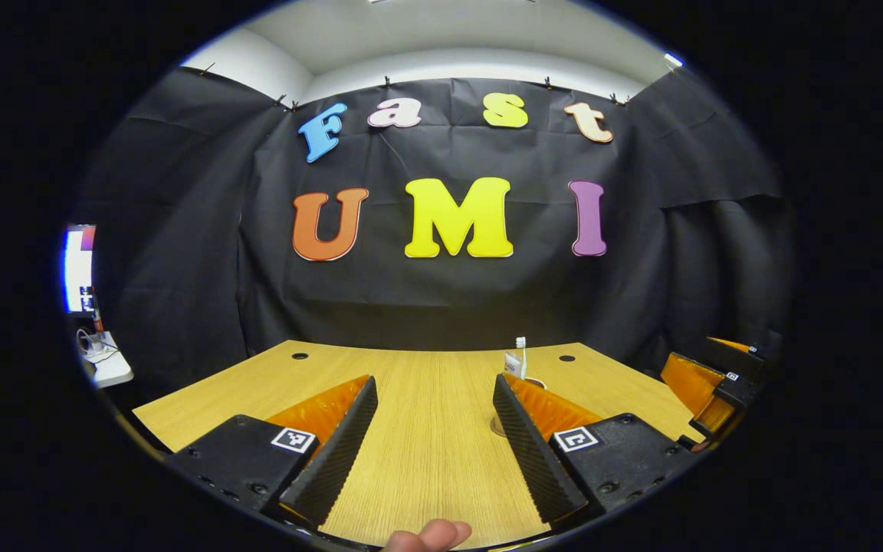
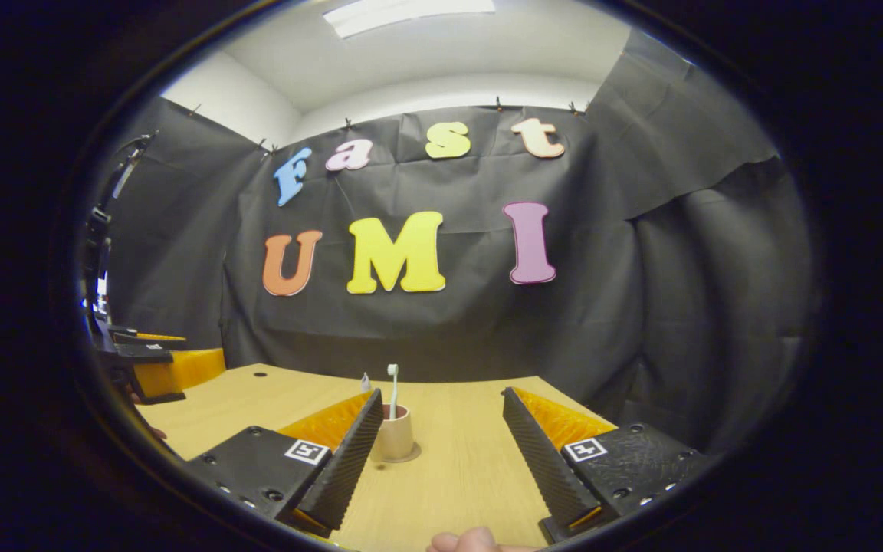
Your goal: Put the toothbrush and toothpaste on the desktop into the cup, then pick up the cup and place it on the coaster on the desktop.
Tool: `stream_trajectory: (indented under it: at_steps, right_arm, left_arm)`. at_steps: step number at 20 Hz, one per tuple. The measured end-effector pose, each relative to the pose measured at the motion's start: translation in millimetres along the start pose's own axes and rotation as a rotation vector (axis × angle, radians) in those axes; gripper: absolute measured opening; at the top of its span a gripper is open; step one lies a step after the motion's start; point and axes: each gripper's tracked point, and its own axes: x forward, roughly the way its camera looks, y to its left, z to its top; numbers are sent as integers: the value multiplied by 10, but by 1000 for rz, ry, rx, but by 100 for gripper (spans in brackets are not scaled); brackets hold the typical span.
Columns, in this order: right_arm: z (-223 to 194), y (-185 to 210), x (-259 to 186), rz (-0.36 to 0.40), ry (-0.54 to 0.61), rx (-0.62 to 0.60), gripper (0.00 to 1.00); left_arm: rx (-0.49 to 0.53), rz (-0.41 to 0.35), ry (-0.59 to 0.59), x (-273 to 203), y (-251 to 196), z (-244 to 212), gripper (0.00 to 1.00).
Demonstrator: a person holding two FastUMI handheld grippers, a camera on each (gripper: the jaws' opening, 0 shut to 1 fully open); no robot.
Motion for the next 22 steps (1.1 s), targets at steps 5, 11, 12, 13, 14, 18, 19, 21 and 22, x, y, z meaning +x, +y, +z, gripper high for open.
stream_trajectory:
  at_steps: [5, 11, 12, 13, 14, 18, 19, 21, 22]
  right_arm:
    - [29, -2, 0, -27, 4, -20, 92]
    - [91, -9, -26, -54, -1, -36, 95]
    - [95, -8, -37, -55, 0, -32, 95]
    - [90, -14, -29, -56, 2, -29, 95]
    - [86, -16, -35, -58, 4, -29, 95]
    - [73, -3, -48, -60, 7, -27, 95]
    - [78, -4, -45, -61, 6, -28, 95]
    - [74, -3, -43, -66, 4, -35, 95]
    - [61, 8, -46, -62, 6, -36, 95]
  left_arm:
    - [-17, 21, -22, 4, 16, 24, 96]
    - [16, 16, -50, 7, 38, 76, 96]
    - [16, 13, -56, 4, 32, 87, 96]
    - [17, 12, -56, 18, 33, 87, 96]
    - [16, 11, -55, 10, 31, 83, 96]
    - [10, 7, -50, -10, 29, 73, 96]
    - [8, 6, -52, -8, 22, 73, 96]
    - [5, 5, -56, -20, 16, 82, 96]
    - [6, 2, -58, -17, 8, 81, 97]
